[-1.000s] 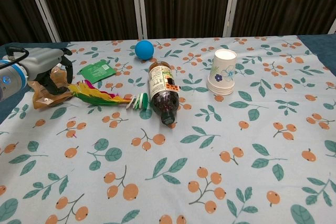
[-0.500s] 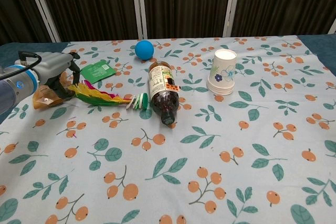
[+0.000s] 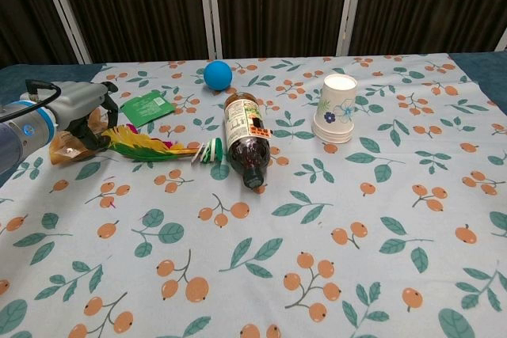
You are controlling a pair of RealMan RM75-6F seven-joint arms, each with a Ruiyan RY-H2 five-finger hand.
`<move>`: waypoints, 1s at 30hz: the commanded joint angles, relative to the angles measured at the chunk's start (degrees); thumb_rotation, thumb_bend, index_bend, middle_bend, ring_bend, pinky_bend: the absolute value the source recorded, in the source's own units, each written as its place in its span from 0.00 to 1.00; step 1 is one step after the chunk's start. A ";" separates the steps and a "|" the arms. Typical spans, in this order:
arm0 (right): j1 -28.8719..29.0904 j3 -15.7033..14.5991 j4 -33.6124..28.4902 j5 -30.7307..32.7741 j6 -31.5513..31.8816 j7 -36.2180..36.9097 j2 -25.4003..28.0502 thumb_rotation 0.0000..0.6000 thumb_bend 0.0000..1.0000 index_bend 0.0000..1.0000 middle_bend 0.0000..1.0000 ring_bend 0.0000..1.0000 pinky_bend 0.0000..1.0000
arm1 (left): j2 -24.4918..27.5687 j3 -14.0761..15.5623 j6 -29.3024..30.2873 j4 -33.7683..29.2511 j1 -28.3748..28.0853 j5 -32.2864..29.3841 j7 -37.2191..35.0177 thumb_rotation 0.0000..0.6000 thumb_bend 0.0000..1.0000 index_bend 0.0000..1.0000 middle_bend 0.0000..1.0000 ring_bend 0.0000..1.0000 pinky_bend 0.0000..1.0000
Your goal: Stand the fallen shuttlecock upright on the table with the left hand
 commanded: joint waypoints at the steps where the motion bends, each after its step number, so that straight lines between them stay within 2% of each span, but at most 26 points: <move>1: 0.00 0.01 0.03 -0.01 0.02 0.02 -0.01 1.00 0.05 0.08 0.00 0.00 0.00 | 0.32 0.10 0.21 -0.44 0.04 0.30 -0.19 1.00 0.57 0.57 0.00 0.00 0.00; 8: 0.06 0.02 0.06 -0.01 -0.06 0.05 0.00 1.00 0.05 0.08 0.00 0.00 0.00 | 3.02 -0.19 1.59 -4.15 -0.31 2.67 -0.21 1.00 0.57 0.58 0.00 0.00 0.00; 23: 0.01 0.10 0.05 -0.04 0.11 -0.25 -0.17 1.00 0.05 0.08 0.00 0.00 0.00 | 16.75 -0.82 4.98 -23.61 -2.89 8.97 6.61 1.00 0.57 0.61 0.00 0.00 0.00; 30: 0.01 0.09 0.09 -0.07 0.15 -0.20 -0.15 1.00 0.05 0.08 0.00 0.00 0.00 | 20.60 -0.57 5.87 -29.24 -3.71 10.92 7.84 1.00 0.57 0.63 0.00 0.00 0.00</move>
